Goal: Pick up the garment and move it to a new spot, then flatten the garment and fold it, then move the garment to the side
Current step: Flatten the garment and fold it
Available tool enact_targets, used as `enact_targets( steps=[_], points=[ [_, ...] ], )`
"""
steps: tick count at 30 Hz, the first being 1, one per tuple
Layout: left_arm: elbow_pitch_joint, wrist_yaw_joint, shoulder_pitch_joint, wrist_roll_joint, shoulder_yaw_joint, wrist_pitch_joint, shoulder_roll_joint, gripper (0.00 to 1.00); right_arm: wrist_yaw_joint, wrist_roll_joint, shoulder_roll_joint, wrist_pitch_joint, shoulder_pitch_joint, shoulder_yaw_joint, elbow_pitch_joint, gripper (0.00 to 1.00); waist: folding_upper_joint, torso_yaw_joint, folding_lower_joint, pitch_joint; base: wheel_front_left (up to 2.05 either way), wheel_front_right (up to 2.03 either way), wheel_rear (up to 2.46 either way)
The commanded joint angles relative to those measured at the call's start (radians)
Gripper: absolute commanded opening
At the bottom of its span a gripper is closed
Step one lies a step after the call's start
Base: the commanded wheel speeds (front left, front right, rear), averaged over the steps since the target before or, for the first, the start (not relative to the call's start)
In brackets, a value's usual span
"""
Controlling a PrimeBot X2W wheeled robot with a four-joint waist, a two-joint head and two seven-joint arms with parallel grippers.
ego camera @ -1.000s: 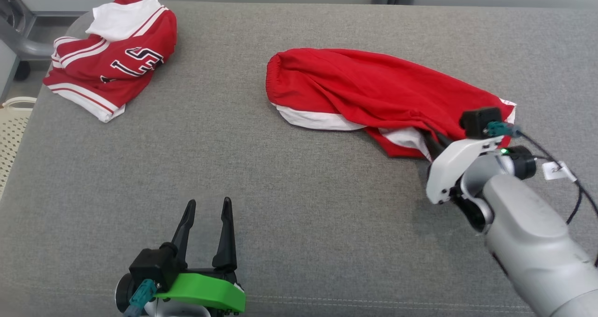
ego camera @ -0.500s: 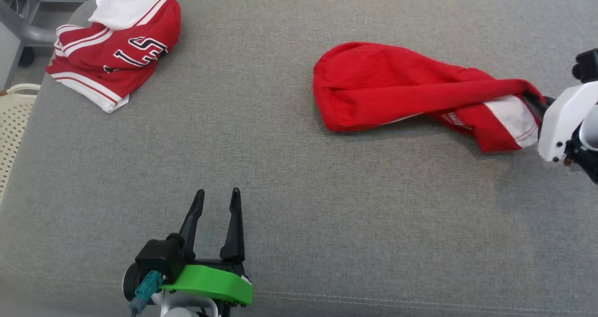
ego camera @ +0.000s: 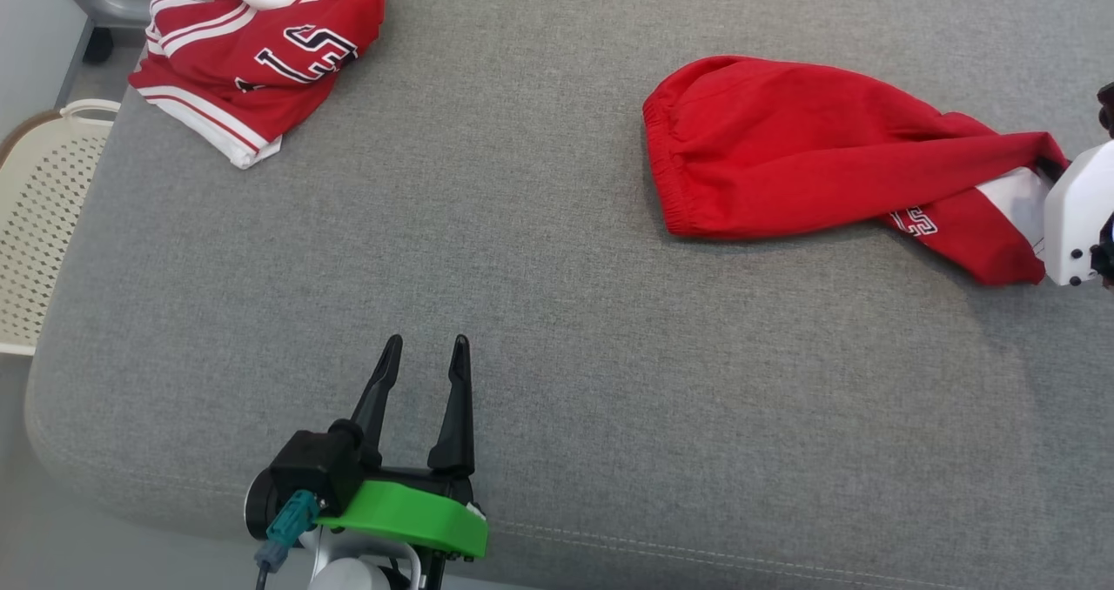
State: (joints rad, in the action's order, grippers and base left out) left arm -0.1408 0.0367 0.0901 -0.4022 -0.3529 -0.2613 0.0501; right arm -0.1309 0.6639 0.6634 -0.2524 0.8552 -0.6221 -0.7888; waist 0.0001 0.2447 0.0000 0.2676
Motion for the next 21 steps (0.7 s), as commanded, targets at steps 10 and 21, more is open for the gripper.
enact_targets(
  steps=[10,21],
  points=[
    [-0.005,-0.007,0.024,0.013,-0.013,-0.004,0.001,1.0,0.001,-0.09,0.027,0.169,0.089,-0.108,-0.116,0.7,-0.0001,0.025,0.0,0.037,0.0,0.0,0.0],
    [0.014,-0.018,0.008,0.037,-0.013,-0.004,0.001,1.0,0.001,-0.056,-0.018,0.334,0.092,-0.18,-0.195,1.0,-0.0001,-0.04,0.0,0.001,0.0,0.0,0.0]
  ],
)
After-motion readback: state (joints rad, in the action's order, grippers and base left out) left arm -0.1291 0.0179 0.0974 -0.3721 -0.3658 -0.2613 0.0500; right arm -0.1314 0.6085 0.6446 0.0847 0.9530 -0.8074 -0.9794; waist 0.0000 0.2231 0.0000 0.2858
